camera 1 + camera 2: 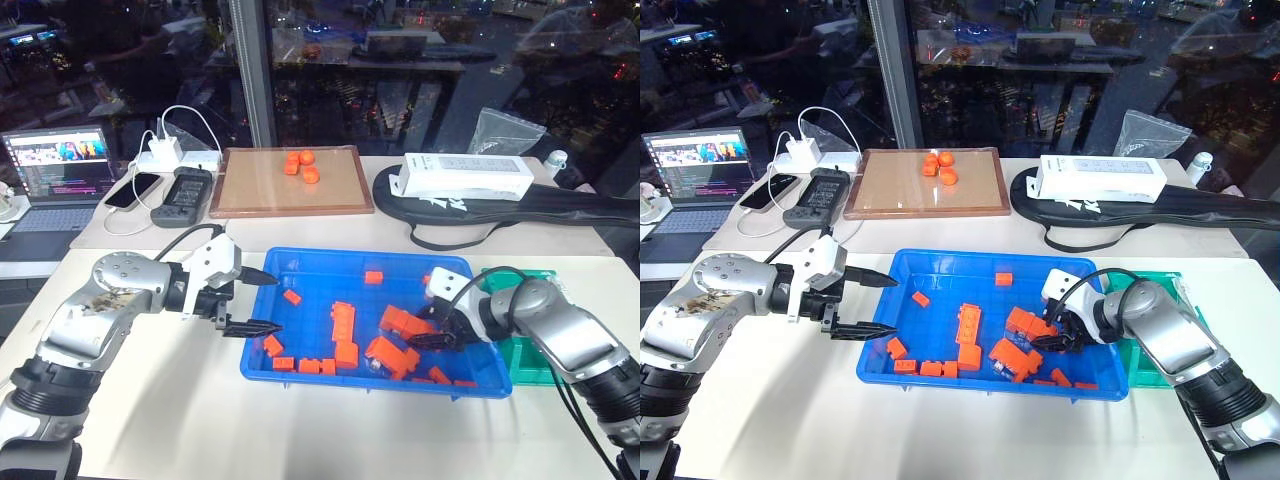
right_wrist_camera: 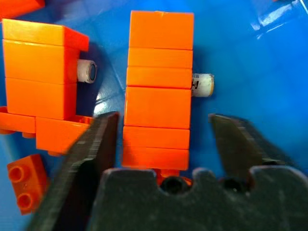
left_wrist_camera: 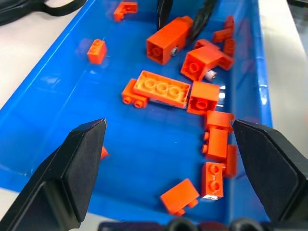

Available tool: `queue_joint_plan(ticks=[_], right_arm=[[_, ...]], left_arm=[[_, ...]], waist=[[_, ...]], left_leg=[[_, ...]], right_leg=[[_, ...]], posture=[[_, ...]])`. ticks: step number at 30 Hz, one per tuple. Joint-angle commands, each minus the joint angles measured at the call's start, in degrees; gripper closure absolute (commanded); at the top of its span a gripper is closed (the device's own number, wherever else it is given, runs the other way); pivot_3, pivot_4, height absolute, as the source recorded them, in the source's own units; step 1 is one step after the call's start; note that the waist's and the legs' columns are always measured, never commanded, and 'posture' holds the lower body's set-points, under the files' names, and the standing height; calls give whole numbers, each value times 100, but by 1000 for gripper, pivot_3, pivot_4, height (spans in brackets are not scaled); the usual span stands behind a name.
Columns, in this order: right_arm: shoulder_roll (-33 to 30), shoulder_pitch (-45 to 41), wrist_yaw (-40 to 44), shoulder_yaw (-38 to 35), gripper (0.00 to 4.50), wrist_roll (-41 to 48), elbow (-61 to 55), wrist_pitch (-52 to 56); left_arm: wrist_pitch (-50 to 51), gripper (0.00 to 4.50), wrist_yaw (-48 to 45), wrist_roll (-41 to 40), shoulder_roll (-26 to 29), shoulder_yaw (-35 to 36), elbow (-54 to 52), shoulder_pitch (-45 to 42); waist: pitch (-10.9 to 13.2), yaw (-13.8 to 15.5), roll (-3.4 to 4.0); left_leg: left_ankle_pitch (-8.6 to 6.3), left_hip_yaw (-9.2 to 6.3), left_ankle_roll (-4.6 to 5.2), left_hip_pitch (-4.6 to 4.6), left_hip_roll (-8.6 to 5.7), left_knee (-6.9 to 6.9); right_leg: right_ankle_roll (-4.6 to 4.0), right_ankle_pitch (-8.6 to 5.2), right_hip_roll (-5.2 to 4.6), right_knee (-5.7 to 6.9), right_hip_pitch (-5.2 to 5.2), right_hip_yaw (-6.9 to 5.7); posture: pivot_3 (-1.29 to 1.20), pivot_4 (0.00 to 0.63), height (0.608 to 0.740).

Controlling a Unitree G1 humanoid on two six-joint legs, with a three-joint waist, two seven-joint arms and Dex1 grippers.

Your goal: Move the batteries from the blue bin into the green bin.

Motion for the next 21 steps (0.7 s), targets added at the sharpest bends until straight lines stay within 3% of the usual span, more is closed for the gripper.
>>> queue_joint_plan(ticks=[1,2,9,14,19,21], right_arm=[[-27,-190,35,-294,2717,-23,-158,-1],[-25,-237,26,-333,3034,-27,-157,-14],[-79,-772,120,-453,3024,-154,-5,-170],[198,-1171,-277,123,3024,-1211,1005,-1201],[208,-1269,-160,251,3024,-1649,1488,-1532],[194,-1272,-128,195,2021,-1747,1585,-1590]], left_arm=[[-68,0,-21,2,33,55,-106,-94],[-87,0,-14,17,15,40,-89,-105],[-179,0,-51,93,-48,-50,46,-176],[-255,0,8,172,-239,-148,106,-324],[-173,0,-201,88,-156,-125,42,-316],[-229,0,-240,153,-148,-139,106,-359]], waist=[[0,1,0],[0,0,0],[0,-5,0],[0,2,0],[0,-3,1],[0,-16,1]], left_leg=[[0,0,0,0,0,0],[0,0,0,0,1,1],[0,1,0,0,6,7],[0,4,0,-1,7,17],[0,14,0,-6,10,23],[0,14,0,-6,11,23]], right_leg=[[-1,0,1,0,0,0],[-1,0,2,2,0,1],[-3,1,11,7,-2,3],[-7,3,23,7,-1,4],[-10,3,31,14,-6,8],[-11,2,34,23,-9,10]], posture=[[0,150,740],[0,150,740],[0,150,740],[0,150,740],[0,150,740],[0,150,740]])
